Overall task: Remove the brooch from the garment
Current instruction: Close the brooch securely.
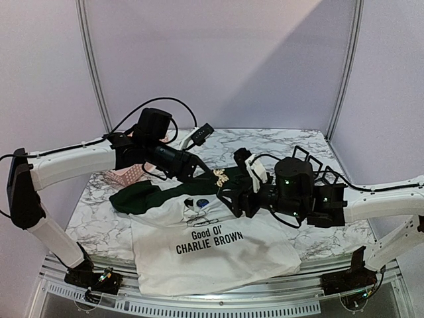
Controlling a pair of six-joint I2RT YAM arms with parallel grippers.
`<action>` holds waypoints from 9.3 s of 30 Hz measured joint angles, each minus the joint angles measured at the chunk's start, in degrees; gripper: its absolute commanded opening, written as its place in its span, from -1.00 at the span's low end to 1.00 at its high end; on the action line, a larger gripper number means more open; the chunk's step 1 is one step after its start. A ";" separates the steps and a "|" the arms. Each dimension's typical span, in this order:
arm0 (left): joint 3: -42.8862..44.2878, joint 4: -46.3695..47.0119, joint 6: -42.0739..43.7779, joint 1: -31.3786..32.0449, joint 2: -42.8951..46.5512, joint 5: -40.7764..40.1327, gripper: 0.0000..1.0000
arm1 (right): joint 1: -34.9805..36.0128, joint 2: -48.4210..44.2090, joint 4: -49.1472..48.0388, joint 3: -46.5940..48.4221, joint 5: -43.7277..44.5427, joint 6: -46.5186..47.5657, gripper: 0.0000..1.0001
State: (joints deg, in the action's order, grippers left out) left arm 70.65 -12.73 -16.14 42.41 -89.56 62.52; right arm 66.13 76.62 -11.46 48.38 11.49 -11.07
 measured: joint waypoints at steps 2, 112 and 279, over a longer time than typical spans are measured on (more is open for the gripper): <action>0.00 0.00 0.00 0.00 0.00 -0.02 -1.00 | 0.00 -0.07 -0.59 0.00 -0.04 -0.07 0.53; 0.48 -6.43 8.63 2.89 1.64 -1.46 -1.00 | -8.35 -1.40 -15.54 -4.42 -31.08 -16.85 -0.38; -0.90 -4.22 4.92 2.21 2.25 -18.78 -1.00 | -12.17 -5.68 -22.01 -11.65 -29.46 -23.76 0.13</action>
State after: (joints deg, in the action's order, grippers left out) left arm 69.76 -16.95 -11.22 44.62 -87.31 43.75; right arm 53.95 70.94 -33.47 36.73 -17.98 -34.83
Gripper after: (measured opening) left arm 0.026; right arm 0.526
